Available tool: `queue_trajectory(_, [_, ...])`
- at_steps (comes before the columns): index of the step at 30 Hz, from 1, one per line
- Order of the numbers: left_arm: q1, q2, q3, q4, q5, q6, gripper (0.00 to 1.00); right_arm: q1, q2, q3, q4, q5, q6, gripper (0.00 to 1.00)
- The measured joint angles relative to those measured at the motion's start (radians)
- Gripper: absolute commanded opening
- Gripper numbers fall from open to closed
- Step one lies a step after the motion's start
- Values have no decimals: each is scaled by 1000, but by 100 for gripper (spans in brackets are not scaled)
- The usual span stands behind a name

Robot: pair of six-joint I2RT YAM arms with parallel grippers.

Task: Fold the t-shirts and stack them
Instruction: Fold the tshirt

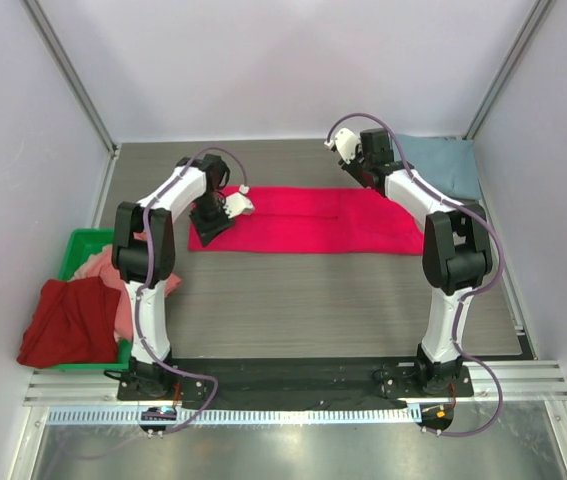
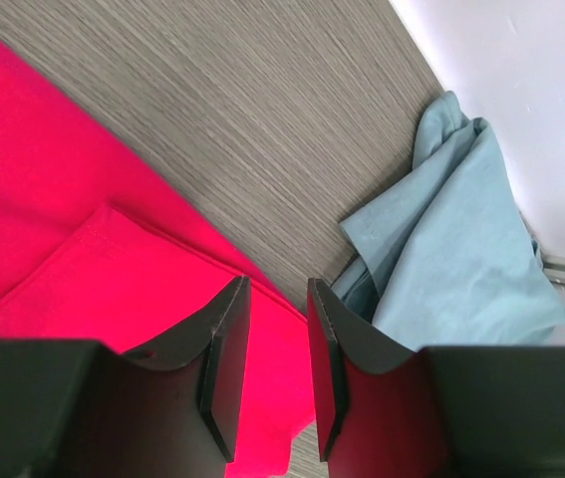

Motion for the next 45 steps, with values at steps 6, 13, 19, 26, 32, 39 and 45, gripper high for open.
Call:
queue_trajectory(6, [0, 11, -25, 1, -6, 18, 41, 0, -3, -3, 0, 5, 2, 36])
queue_trajectory(13, [0, 16, -87, 14, -20, 18, 38, 0, -10, -16, 0, 11, 1, 36])
queue_trajectory(19, [-2, 20, -105, 59, -69, -7, 24, 0, -11, -36, -1, 15, 1, 36])
queue_trajectory(26, [-4, 28, -100, 99, -121, -66, 3, 0, -30, -60, -7, 20, 2, 36])
queue_trajectory(32, [-6, 23, -105, 106, -130, -79, 0, -4, -88, -101, -16, 35, 1, 36])
queue_trajectory(39, [-9, -103, -249, 23, -42, -5, 0, -37, -130, -103, -151, 40, 24, 35])
queue_trajectory(45, [-45, -288, -333, -123, 21, 80, 0, -84, -113, -10, -376, 18, 120, 35])
